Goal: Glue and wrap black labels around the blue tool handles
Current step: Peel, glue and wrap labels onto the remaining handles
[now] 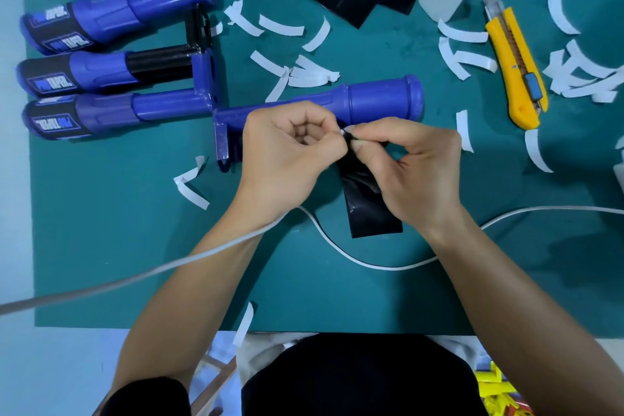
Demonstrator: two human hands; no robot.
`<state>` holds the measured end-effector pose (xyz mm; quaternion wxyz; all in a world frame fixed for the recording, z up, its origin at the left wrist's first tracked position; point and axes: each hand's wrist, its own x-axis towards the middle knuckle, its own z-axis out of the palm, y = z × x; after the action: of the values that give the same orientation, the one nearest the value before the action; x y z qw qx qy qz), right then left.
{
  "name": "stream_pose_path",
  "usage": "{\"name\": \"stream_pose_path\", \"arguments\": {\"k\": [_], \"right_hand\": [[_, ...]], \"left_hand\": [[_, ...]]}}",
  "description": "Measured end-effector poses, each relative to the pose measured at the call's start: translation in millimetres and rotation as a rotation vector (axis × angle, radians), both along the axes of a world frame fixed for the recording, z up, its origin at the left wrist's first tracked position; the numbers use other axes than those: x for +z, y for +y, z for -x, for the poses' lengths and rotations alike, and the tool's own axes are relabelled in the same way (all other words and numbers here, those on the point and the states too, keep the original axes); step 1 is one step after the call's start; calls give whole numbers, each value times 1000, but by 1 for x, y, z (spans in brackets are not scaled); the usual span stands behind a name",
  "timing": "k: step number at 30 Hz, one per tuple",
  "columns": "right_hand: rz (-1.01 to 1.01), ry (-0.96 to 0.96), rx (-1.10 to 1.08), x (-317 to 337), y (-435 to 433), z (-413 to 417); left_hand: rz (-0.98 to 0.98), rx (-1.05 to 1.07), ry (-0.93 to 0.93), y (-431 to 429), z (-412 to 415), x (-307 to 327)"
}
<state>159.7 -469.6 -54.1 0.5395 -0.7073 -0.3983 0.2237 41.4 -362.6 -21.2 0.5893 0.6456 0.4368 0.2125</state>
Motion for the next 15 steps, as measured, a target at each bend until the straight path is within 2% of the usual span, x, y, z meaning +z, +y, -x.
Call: {"name": "stream_pose_path", "arguments": {"k": [4, 8, 15], "right_hand": [[-5, 84, -2, 2, 3, -3], [-57, 157, 24, 1, 4, -6], [-82, 289, 70, -2, 5, -8]], "left_hand": [[169, 2, -76, 4, -1, 0], [260, 16, -132, 4, -3, 1], [261, 2, -171, 6, -1, -1]]}}
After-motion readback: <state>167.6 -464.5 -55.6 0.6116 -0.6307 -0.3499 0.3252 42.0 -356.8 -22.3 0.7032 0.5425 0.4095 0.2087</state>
